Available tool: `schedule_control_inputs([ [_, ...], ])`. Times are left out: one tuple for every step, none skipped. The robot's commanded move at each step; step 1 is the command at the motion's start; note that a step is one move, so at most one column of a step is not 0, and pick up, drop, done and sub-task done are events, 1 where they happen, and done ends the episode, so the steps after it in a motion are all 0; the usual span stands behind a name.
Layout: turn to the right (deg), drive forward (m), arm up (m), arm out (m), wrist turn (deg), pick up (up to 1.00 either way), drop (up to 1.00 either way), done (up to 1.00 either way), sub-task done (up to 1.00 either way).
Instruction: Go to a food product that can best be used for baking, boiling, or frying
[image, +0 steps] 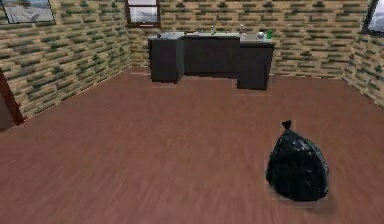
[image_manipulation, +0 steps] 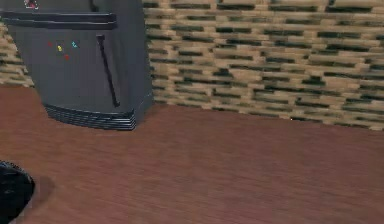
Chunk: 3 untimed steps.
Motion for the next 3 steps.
schedule_control_inputs([
  [0.0,1.0,0.0,0.0,0.0,0.0,0.0,0.0,0.0],
  [0.0,1.0,0.0,0.0,0.0,0.0,0.0,0.0,0.0],
  [0.0,1.0,0.0,0.0,0.0,0.0,0.0,0.0,0.0],
])
